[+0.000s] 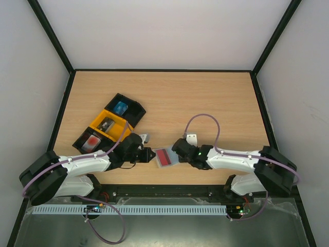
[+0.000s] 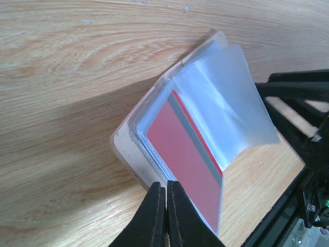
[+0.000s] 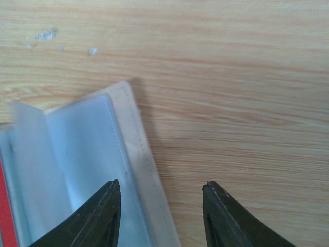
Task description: Take the credit cards out of the card holder
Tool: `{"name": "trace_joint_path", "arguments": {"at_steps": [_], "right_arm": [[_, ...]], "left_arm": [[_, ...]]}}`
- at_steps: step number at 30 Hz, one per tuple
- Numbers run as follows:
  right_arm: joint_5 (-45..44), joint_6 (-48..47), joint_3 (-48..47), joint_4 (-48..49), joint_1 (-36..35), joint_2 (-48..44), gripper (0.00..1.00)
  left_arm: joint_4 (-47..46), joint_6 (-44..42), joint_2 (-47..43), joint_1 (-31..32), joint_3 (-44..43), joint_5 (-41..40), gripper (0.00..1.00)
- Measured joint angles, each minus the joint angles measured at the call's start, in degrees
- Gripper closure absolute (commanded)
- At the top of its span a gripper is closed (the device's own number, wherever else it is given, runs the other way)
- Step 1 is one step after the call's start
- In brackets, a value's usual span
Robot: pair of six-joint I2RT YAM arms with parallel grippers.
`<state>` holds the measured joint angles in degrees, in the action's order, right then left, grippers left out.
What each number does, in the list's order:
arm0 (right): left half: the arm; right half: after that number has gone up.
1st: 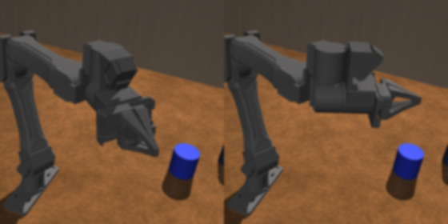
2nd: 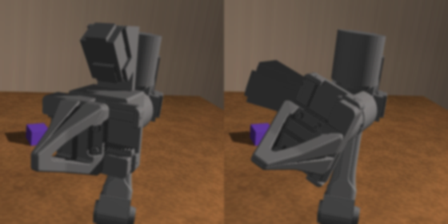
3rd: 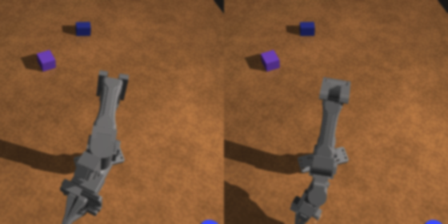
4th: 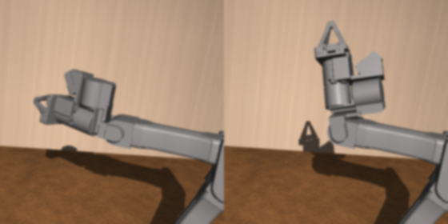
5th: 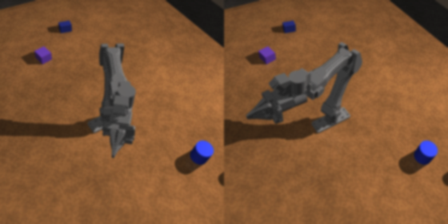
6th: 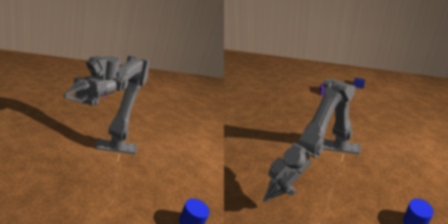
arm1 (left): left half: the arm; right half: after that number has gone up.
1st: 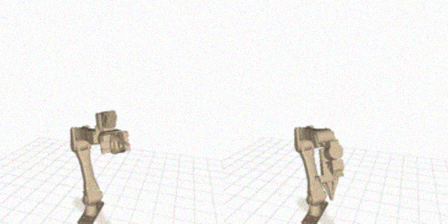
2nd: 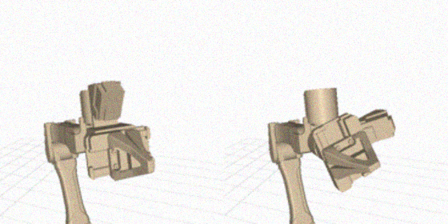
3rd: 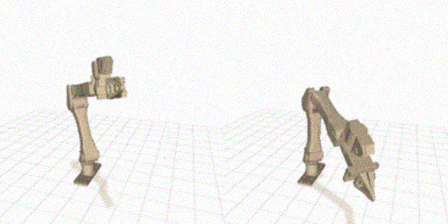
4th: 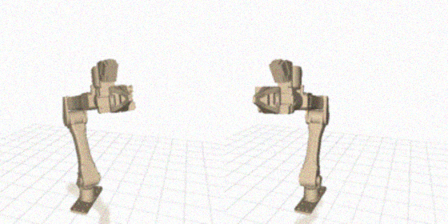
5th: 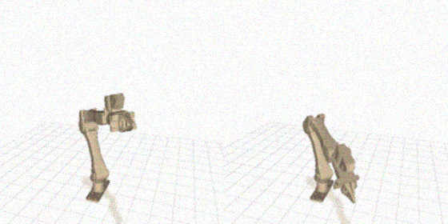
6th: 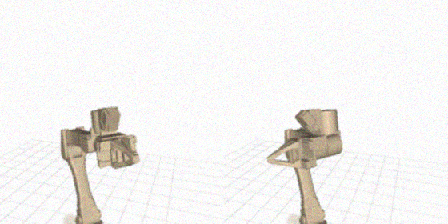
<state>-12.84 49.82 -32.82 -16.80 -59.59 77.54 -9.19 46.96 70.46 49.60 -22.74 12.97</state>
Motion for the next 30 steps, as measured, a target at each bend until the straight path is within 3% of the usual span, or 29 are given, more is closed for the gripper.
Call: {"name": "trace_joint_path", "arguments": {"at_steps": [7, 11, 17, 23, 30], "right_arm": [[1.1, 0.9, -0.8, -3.8, 0.0, -12.8, 0.53], [8.6, -0.9, 0.1, 3.7, 0.0, -16.6, 0.61], [15.2, -2.3, 1.9, 10.9, 0.0, -11.5, 0.67], [17.7, -2.2, 5.4, 15.5, 0.0, -7.9, 0.76], [20.6, -0.8, 6.8, 20.7, 0.0, -2.7, 0.84]], "left_arm": [[-0.2, 0.7, 0.0, 0.0, 0.0, 1.8, 0.97], [-0.3, 0.9, 0.0, 0.0, 0.0, 2.0, 0.97], [0.3, 0.9, 0.0, 0.0, 0.0, 1.4, 0.93], [4.4, 0.9, -0.7, -0.2, -1.4, -1.2, 0.63], [7.6, 1.2, -3.8, -0.2, -4.5, -4.9, 0.63]]}}
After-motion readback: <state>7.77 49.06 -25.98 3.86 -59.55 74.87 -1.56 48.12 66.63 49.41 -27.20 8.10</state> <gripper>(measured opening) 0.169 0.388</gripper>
